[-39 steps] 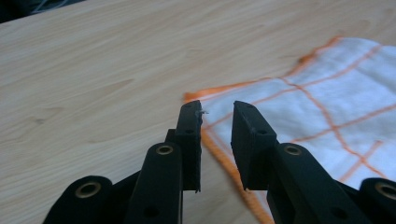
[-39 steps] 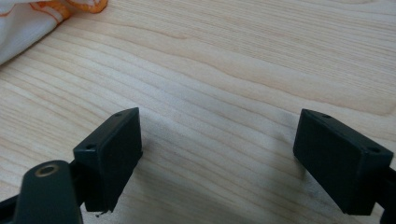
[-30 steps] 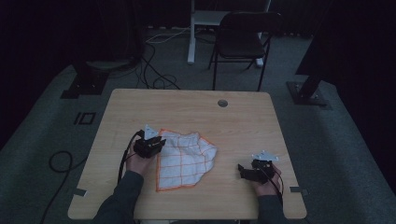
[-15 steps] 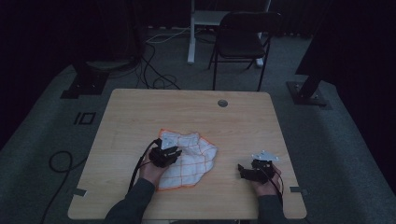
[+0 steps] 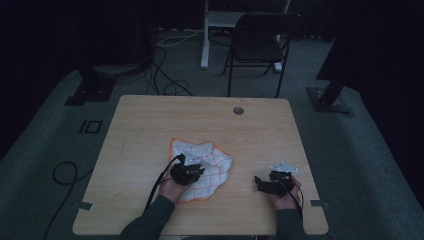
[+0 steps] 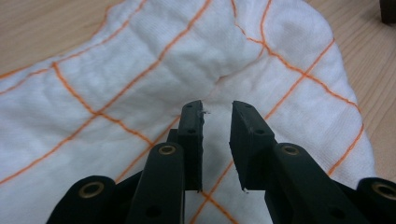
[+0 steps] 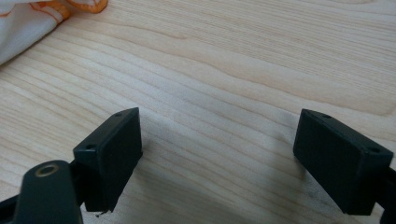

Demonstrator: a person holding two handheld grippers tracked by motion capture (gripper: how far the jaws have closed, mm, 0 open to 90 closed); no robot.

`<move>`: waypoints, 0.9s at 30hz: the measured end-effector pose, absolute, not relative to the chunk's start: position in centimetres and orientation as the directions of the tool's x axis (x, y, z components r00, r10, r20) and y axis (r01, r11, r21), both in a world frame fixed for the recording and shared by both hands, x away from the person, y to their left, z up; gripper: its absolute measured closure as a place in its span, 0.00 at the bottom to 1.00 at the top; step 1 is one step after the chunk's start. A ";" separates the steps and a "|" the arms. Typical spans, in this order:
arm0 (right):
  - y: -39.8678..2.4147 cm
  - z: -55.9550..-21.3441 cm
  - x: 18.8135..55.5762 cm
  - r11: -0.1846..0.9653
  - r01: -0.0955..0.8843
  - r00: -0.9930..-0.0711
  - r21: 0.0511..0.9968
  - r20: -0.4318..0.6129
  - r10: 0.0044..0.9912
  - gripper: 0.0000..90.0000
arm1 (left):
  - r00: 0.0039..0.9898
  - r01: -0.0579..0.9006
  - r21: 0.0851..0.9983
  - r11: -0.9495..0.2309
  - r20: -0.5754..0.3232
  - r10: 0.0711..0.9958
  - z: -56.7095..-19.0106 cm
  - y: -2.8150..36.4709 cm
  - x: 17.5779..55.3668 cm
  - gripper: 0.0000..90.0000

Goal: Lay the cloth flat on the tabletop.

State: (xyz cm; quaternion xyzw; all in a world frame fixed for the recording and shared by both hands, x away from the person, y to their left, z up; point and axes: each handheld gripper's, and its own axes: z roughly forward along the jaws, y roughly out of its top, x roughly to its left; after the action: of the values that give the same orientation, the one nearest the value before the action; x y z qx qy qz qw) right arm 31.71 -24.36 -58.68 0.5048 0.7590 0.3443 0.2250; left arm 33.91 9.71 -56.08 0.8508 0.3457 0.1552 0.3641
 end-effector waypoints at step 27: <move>-22.8 -57.1 31.7 0.232 0.566 -0.411 0.791 0.027 0.911 0.54 | 0.754 0.447 0.709 -0.545 0.029 0.656 -57.1 8.8 32.7 0.88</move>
State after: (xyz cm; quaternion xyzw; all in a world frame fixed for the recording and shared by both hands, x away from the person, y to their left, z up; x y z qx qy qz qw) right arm 31.66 -22.82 -57.08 0.4919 0.7507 0.3768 0.2291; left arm 32.65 8.82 -57.08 0.8666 0.3180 0.1470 0.3554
